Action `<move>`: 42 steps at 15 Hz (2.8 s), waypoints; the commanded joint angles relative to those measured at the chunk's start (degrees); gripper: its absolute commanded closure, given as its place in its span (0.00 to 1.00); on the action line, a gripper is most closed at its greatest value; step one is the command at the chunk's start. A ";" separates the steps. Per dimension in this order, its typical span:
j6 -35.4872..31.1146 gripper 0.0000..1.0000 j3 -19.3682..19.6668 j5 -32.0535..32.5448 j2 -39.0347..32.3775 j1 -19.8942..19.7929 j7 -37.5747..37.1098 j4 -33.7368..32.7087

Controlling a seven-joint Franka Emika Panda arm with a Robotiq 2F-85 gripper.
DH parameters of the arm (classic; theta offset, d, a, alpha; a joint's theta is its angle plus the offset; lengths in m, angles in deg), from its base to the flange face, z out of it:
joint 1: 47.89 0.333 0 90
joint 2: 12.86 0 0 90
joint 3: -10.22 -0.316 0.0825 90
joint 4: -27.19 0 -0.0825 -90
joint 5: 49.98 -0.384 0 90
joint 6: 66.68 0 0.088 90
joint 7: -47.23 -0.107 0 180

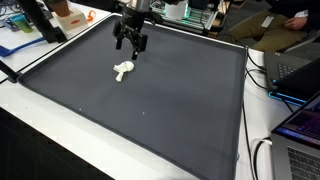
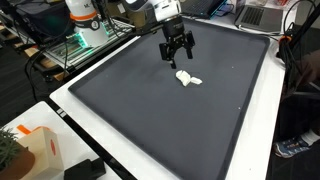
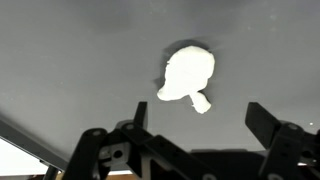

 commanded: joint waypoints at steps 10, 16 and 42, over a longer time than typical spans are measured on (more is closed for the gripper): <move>14.06 0.00 0.47 -22.22 1.80 0.07 24.99 -8.85; 24.48 0.00 1.46 -26.88 2.95 0.06 30.54 -13.93; 76.03 0.00 18.98 -52.45 27.52 0.26 44.03 -48.42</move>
